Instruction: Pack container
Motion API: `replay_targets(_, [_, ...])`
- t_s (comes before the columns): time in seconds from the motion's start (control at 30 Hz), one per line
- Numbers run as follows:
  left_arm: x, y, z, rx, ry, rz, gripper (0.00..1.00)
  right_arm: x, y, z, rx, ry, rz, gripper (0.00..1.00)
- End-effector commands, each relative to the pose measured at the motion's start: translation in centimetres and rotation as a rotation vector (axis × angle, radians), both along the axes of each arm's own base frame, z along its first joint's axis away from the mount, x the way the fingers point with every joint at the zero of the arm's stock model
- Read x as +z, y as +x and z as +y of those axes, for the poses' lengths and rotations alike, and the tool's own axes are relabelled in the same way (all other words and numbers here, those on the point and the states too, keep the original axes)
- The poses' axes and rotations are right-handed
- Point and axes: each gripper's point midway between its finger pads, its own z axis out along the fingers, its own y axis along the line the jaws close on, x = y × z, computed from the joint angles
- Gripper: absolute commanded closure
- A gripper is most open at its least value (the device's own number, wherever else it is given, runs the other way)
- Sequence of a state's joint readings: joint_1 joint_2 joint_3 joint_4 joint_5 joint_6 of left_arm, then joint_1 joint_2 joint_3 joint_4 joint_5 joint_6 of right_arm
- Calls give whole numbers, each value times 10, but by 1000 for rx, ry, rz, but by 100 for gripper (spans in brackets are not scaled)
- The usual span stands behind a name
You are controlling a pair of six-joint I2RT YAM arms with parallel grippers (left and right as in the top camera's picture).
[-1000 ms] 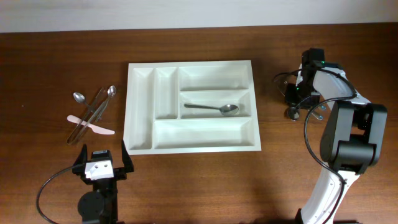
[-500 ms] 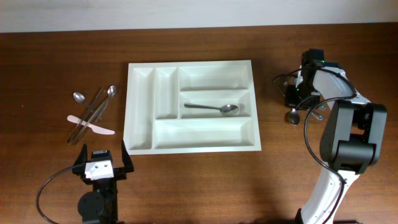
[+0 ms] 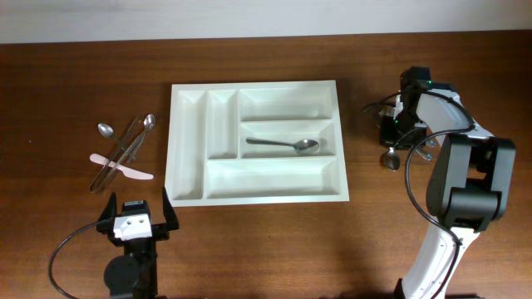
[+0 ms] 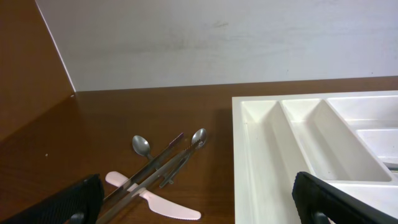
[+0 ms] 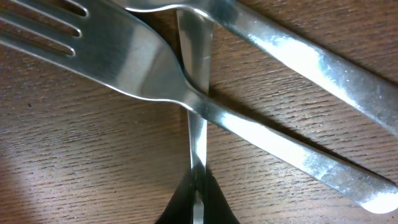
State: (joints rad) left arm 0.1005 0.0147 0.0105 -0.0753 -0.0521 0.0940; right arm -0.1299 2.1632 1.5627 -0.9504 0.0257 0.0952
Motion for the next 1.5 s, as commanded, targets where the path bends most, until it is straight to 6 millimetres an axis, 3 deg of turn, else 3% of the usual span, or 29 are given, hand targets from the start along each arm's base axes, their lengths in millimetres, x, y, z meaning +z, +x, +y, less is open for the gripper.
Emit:
replay_targets(0.0, [0,0,-1,-7,9,-1,1,-28,-16,24,73,50,88,96])
replay_targets(0.23, [0,0,-1,-7,9,-1,1,-18,4,33,105,43,31,96])
replay_targets(0.5, [0,0,-1,-6,9,-1,1,12,40,34,129,31,-71,96])
replay_targets(0.67, [0,0,-1,-6,9,-1,1,28,52,33,138,25,-106,96])
replay_targets(1.2, [0,0,-1,-7,9,-1,1,33,57,32,154,22,-122,96])
replay_targets(1.47, [0,0,-1,-6,9,-1,1,49,72,31,155,15,-175,96])
